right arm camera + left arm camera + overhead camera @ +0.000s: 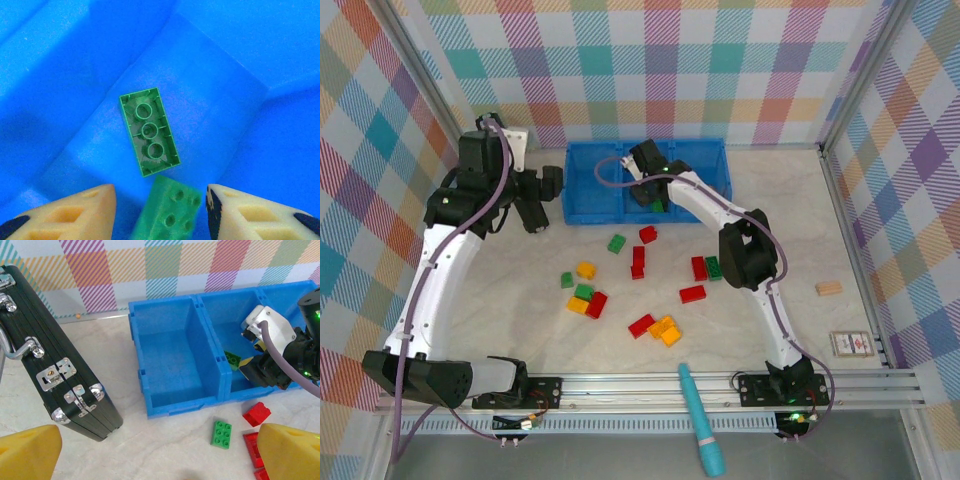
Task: Sort the legos into containers by color
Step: Place the lego in the container, then pick up the lego from the center of the table.
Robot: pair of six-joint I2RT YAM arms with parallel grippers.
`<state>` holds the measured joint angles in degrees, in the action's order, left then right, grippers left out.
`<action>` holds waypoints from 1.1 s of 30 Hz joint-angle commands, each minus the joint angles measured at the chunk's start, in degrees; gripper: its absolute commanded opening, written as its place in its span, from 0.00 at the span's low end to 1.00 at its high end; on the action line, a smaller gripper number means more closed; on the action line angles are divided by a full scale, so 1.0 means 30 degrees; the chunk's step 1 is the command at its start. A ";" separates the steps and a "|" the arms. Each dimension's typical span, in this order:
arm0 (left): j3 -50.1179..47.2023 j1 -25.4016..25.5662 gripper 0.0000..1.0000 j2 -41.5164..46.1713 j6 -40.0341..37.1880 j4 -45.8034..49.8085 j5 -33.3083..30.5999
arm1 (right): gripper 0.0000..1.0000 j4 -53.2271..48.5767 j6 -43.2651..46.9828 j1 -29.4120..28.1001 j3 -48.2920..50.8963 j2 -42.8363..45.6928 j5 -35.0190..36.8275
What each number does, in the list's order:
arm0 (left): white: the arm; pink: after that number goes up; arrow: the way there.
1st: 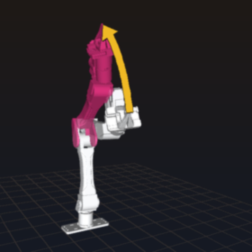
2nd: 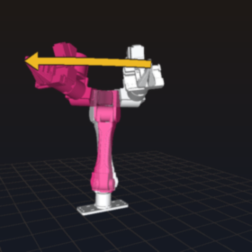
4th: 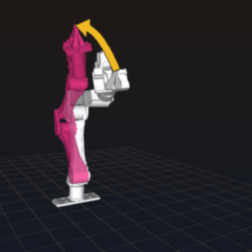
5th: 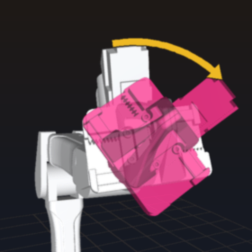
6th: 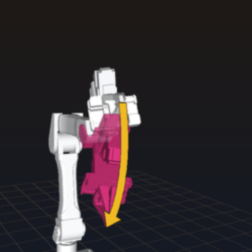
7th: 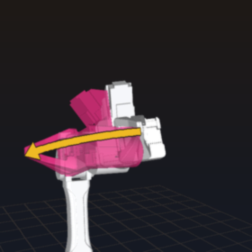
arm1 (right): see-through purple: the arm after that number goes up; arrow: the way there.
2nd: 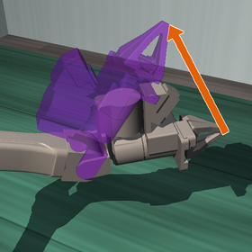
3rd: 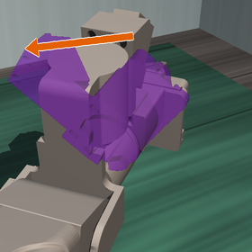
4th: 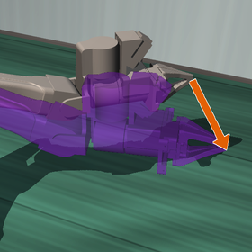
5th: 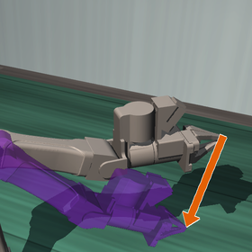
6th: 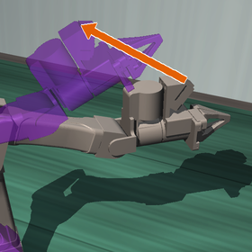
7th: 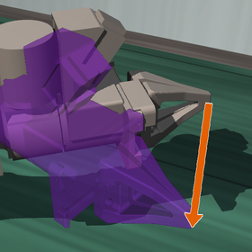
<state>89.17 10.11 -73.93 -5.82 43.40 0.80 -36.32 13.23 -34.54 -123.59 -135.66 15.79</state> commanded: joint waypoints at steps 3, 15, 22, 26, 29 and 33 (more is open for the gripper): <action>0.0665 0.0174 1.00 0.0123 -0.0007 0.0199 0.0238 | 0.49 -0.1232 0.0067 -0.0116 -0.1006 0.2687 -0.0254; 0.0751 0.0175 1.00 0.0027 0.0301 0.0004 0.0905 | 0.52 -0.2662 -0.2390 0.0419 0.8987 1.1196 0.1486; 0.0732 0.0177 1.00 -0.0016 0.0272 -0.0008 0.0839 | 0.57 -0.3918 -0.4427 0.1144 1.6490 1.6068 0.0328; 0.0878 0.0205 1.00 -0.0249 0.0345 0.0044 0.1044 | 0.62 -0.5028 -0.7233 0.1144 1.8578 1.7198 -0.0323; 0.0980 0.0205 1.00 -0.0410 0.0416 0.0077 0.1180 | 0.66 -0.5356 -0.8638 0.1143 1.9678 1.7455 -0.0787; 0.0981 0.0205 1.00 -0.0519 0.0403 0.0066 0.1258 | 0.70 -0.5037 -0.9346 0.1142 2.0835 1.7483 -0.1378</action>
<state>90.28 10.11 -75.16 -5.37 43.40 3.51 -50.65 -10.02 -30.81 -62.78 -84.05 14.15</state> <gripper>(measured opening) 0.999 0.693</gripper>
